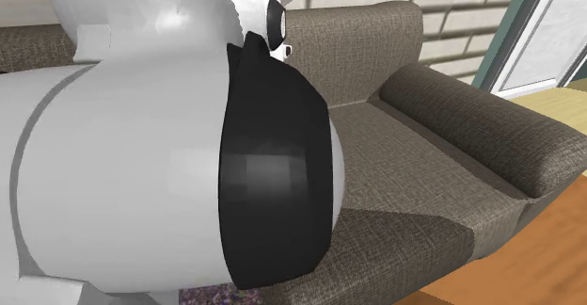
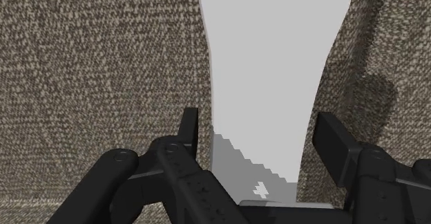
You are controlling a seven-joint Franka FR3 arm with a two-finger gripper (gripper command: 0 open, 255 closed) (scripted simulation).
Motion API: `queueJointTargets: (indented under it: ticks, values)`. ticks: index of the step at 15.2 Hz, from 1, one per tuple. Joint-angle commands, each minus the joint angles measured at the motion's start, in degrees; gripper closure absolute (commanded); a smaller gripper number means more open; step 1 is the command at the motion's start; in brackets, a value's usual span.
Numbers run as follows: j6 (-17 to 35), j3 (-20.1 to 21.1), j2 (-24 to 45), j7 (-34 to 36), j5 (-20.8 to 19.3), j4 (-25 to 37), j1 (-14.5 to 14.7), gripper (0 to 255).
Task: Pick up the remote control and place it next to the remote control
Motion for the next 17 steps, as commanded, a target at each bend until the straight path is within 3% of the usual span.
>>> queueJointTargets:
  ticks: [1, 9, 17]
  values:
    - [0.6, 0.9, -2.2, 2.7, -0.6, -2.8, 1.7, 255]
    - [2.6, 5.3, -10.4, 13.0, -2.0, -13.1, 7.3, 255]
    - [3.1, 10.7, -15.3, 23.6, -2.0, -18.6, 12.5, 255]
